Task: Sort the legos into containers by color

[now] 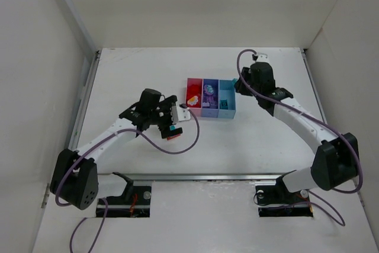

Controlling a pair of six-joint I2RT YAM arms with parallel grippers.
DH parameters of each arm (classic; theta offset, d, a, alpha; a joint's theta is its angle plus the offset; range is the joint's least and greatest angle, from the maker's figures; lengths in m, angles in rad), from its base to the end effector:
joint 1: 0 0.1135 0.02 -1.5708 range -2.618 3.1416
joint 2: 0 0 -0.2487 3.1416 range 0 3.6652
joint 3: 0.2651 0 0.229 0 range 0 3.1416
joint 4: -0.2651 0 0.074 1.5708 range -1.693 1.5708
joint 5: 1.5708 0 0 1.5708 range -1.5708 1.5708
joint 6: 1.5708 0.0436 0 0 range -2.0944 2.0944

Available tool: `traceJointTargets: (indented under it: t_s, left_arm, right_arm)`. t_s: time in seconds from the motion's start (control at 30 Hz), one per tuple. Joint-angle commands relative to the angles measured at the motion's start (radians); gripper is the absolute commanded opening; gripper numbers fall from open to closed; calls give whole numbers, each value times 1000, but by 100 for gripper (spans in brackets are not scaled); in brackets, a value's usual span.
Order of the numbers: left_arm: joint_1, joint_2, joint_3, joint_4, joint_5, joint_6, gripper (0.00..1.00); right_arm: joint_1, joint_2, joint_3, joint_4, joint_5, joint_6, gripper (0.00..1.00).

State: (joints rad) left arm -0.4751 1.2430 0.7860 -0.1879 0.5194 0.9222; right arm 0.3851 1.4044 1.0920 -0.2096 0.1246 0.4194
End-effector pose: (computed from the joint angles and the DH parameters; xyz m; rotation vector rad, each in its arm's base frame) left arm 0.2161 -0.1355 0.2380 1.5769 1.4407 -0.3143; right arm 0.2886 0.1111 0.2895 0.1122 2.1053 0.3562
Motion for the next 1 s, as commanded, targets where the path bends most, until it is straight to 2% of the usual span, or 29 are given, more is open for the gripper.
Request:
traceJointTargets:
  t_s: [0.0, 0.23, 0.33, 0.37, 0.43, 0.6, 0.7, 0.73, 0.77, 0.8, 0.9, 0.93, 0.97]
  left_arm:
    - [3, 29, 13, -168, 34, 184, 100]
    - [-8, 58, -27, -131, 4, 251, 100]
    - [-19, 78, -37, -120, -12, 260, 100]
    - [-19, 78, -37, -108, -12, 260, 100]
    - [-19, 87, -59, -97, -12, 273, 94]
    - [-28, 98, -77, -88, -12, 310, 84]
    - [-39, 98, -96, -88, -25, 319, 68]
    - [-39, 98, -105, -88, -35, 329, 58]
    - [-39, 98, -105, -88, -35, 330, 58]
    - [-39, 98, -105, -79, -44, 330, 48]
    - [-39, 98, -105, -79, -44, 330, 32]
    - [-39, 98, -105, -79, -44, 330, 23]
    - [-39, 98, -105, -79, -44, 330, 18]
  right_arm:
    - [21, 51, 32, -36, 152, 21, 0]
    - [21, 163, 106, -45, 139, -1, 4]
    - [31, 186, 137, -56, 129, -22, 21]
    - [31, 198, 153, -65, 129, -22, 31]
    - [40, 209, 169, -77, 119, -43, 45]
    - [40, 219, 192, -108, 98, -53, 56]
    - [40, 219, 192, -108, 98, -53, 59]
    - [40, 219, 192, -108, 98, -53, 59]
    - [40, 219, 192, -108, 98, -53, 59]
    - [40, 209, 192, -108, 98, -53, 59]
    - [40, 199, 192, -108, 98, -62, 59]
    - [40, 189, 192, -97, 89, -71, 59]
    - [40, 179, 192, -97, 89, -82, 59]
